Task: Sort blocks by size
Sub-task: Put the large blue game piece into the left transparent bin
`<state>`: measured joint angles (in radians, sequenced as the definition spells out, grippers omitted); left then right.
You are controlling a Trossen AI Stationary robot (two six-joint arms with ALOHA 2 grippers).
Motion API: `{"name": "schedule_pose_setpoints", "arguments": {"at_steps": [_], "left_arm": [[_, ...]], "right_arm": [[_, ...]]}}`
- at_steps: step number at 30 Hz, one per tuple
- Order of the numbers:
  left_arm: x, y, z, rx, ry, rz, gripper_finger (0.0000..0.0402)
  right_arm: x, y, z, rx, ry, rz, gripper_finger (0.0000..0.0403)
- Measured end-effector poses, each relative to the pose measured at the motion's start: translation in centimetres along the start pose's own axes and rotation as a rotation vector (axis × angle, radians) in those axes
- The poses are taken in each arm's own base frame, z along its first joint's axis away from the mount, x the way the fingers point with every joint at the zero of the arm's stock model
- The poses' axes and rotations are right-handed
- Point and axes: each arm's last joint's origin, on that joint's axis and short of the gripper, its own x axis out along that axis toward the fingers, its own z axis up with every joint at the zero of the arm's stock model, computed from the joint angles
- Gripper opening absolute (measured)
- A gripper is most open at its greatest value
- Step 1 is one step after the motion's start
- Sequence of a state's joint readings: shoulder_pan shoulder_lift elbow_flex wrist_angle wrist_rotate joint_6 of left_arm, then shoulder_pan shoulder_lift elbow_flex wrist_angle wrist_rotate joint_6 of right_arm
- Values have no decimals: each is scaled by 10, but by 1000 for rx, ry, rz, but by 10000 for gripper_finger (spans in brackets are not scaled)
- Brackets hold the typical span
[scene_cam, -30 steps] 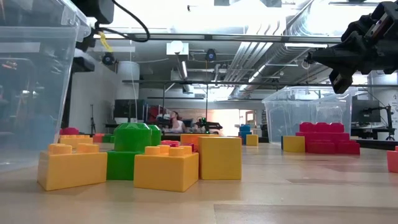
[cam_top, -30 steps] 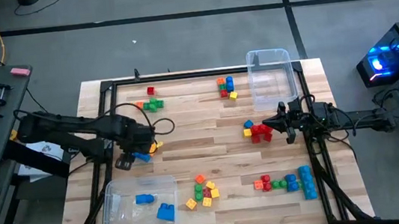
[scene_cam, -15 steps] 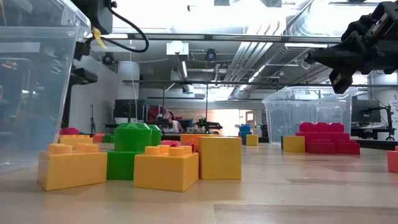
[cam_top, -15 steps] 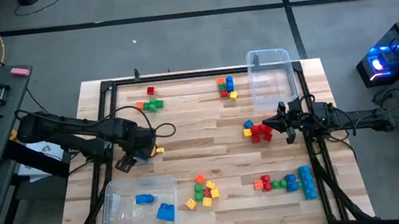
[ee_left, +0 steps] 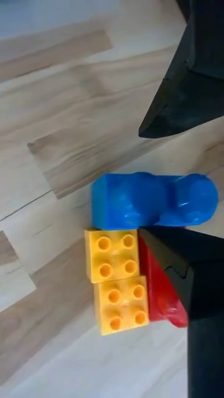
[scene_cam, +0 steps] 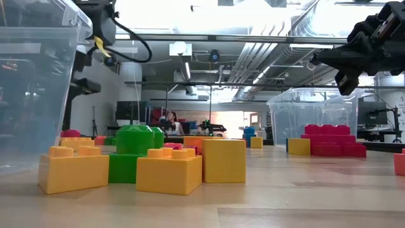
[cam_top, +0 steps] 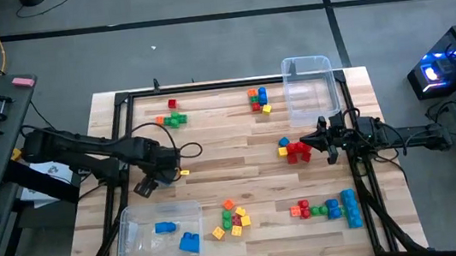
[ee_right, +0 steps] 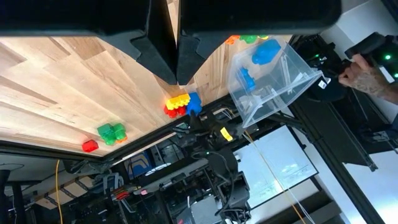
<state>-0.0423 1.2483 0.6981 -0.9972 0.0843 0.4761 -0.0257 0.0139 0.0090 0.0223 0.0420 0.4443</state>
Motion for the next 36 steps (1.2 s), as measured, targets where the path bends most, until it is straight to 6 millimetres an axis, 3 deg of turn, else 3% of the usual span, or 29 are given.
{"name": "schedule_pose_setpoints", "arguments": {"at_steps": [11,18,22,29,33,36], "left_arm": [[15,5,7,7,6,-1,218],[28,9,10,2,82,-11,153],[25,10,11,-26,99,0,108],[-23,9,11,-149,35,62,103],[-73,10,10,-255,-65,220,103],[-116,12,11,-410,-271,376,103]], "right_arm": [[0,0,0,0,0,0,5],[0,0,0,0,0,0,5],[0,0,0,0,0,0,5],[0,0,0,0,0,0,5],[0,0,0,0,0,0,5],[0,0,0,0,0,0,5]]}}
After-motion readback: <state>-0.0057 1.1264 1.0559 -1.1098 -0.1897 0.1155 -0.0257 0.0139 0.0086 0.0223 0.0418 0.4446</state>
